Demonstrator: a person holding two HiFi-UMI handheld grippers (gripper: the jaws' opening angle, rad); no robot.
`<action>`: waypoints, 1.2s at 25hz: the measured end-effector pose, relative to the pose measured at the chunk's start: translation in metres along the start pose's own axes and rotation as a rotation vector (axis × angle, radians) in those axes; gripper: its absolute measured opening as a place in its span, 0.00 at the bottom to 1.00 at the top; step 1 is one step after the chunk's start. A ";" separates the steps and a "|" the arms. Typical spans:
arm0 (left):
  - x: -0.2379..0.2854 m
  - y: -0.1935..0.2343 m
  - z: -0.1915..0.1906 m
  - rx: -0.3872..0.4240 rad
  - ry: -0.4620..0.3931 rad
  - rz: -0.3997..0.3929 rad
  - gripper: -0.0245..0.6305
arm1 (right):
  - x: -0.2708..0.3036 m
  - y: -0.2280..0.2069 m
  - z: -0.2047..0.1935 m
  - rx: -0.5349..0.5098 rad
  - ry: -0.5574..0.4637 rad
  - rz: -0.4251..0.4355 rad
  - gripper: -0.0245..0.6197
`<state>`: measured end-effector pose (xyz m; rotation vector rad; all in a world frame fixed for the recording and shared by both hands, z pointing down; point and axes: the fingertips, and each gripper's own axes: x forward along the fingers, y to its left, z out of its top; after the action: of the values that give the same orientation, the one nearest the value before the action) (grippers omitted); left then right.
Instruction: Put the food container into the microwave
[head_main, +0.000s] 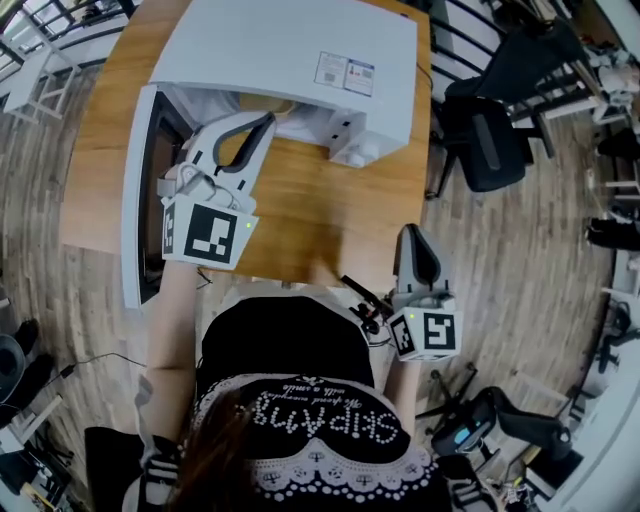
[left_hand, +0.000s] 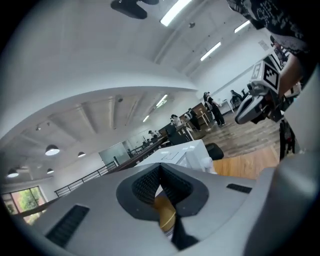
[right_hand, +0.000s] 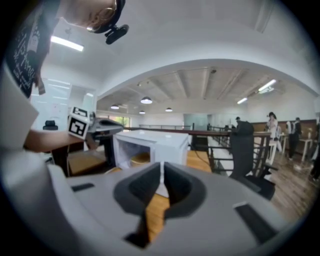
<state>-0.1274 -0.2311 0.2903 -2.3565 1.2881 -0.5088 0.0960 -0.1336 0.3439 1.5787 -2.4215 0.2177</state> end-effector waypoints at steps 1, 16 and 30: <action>-0.005 -0.002 0.009 -0.014 -0.024 0.007 0.07 | -0.002 -0.003 0.002 -0.002 -0.005 0.007 0.10; -0.105 -0.046 0.081 -0.099 -0.044 0.210 0.07 | -0.063 -0.040 0.021 -0.050 -0.100 0.046 0.10; -0.178 -0.110 0.097 -0.234 -0.024 0.315 0.07 | -0.126 -0.049 0.007 -0.034 -0.120 0.091 0.10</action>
<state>-0.0920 -0.0080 0.2424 -2.2644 1.7491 -0.2416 0.1886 -0.0441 0.3013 1.5092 -2.5770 0.1001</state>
